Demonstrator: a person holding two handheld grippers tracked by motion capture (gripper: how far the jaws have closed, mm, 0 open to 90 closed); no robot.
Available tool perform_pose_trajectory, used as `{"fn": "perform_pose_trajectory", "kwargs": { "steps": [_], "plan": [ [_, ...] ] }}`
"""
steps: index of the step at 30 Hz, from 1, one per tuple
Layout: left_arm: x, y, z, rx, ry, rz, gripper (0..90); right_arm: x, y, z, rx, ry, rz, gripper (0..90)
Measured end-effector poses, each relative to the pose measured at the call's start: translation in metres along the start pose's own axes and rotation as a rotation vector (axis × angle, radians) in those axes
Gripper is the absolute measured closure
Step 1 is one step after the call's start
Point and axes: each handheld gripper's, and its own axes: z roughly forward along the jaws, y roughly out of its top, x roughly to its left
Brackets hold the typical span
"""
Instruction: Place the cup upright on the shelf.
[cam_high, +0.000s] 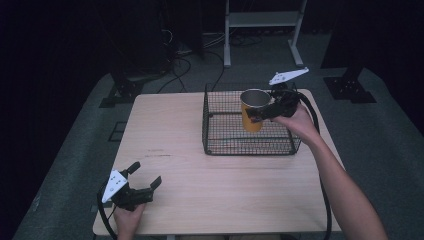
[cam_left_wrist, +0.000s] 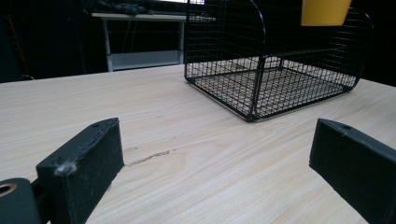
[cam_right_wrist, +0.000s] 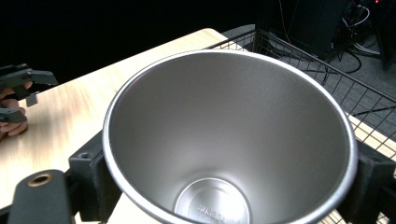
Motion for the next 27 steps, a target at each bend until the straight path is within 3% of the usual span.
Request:
{"fn": "perform_pose_trajectory", "kwargs": {
  "steps": [8,16,21,27],
  "plan": [
    [0.000,0.000,0.000,-0.002,-0.001,-0.002,2.2,-0.013,0.007,0.019,0.031,0.000,0.001,12.5],
    [0.001,0.000,-0.001,-0.008,-0.002,-0.008,2.2,-0.031,0.011,0.045,0.051,0.030,0.024,12.5],
    [0.002,0.000,-0.001,-0.010,-0.002,-0.009,2.3,-0.044,0.000,0.073,0.089,0.039,0.055,12.5],
    [0.001,0.000,-0.001,-0.009,-0.005,-0.007,2.2,-0.050,-0.010,0.092,0.138,0.024,0.068,12.4]
  ]
}}
